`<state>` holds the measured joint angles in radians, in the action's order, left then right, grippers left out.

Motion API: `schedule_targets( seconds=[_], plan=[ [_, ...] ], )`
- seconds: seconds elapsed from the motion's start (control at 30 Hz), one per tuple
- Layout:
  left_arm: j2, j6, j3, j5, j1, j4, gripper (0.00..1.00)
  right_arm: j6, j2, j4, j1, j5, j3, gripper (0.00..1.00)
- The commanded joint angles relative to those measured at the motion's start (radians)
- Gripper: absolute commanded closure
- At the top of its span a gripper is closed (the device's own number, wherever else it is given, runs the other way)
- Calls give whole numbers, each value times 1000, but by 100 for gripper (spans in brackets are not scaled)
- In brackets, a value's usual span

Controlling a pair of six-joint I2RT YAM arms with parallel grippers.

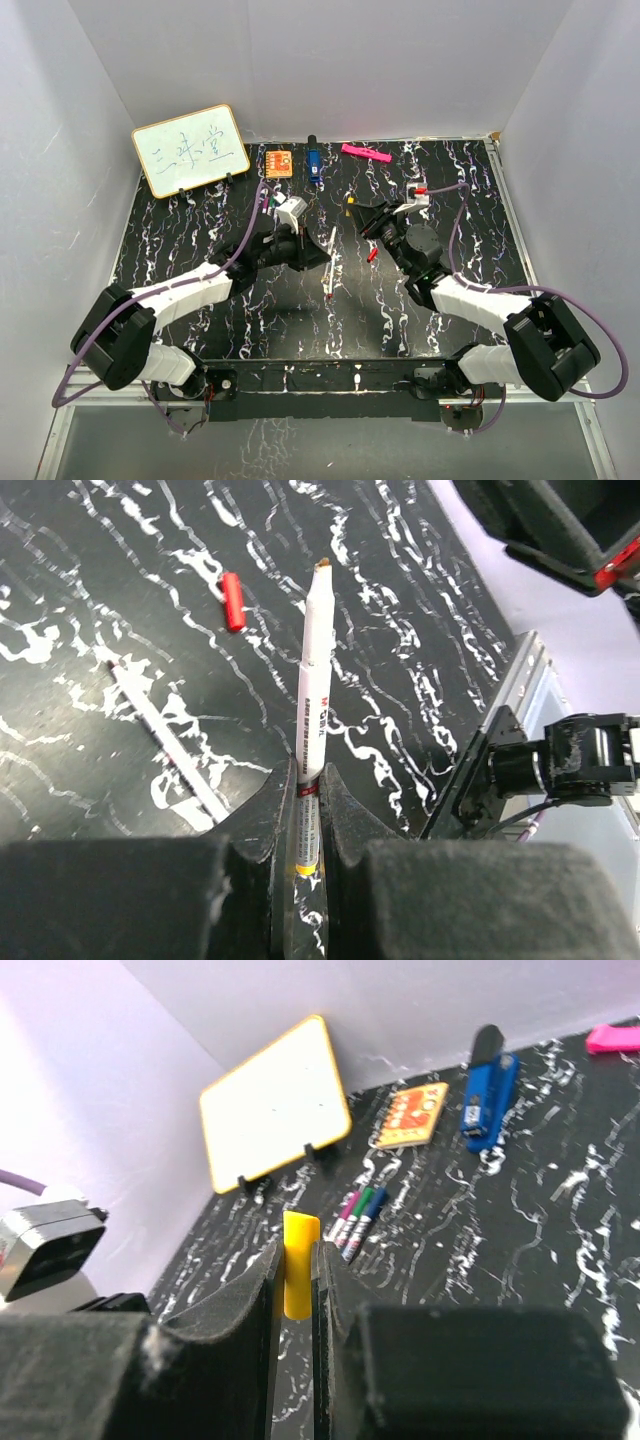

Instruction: Insert the pens into the pen caps

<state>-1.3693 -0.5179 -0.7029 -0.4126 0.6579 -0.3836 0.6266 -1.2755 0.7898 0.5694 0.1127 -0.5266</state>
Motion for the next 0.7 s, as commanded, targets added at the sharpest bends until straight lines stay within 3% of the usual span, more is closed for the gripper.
schedule_targets(
  seconds=[0.0, 0.2, 0.67],
  plan=[
    [14, -13, 3, -28, 31, -137, 100, 5, 21, 199, 2, -77, 16, 100],
    [15, -27, 24, -14, 57, -238, 100, 49, 0, 264, 2, -129, 27, 100],
    [41, -58, 45, 24, 60, -292, 100, 47, 19, 261, 2, -125, 41, 100]
  ],
)
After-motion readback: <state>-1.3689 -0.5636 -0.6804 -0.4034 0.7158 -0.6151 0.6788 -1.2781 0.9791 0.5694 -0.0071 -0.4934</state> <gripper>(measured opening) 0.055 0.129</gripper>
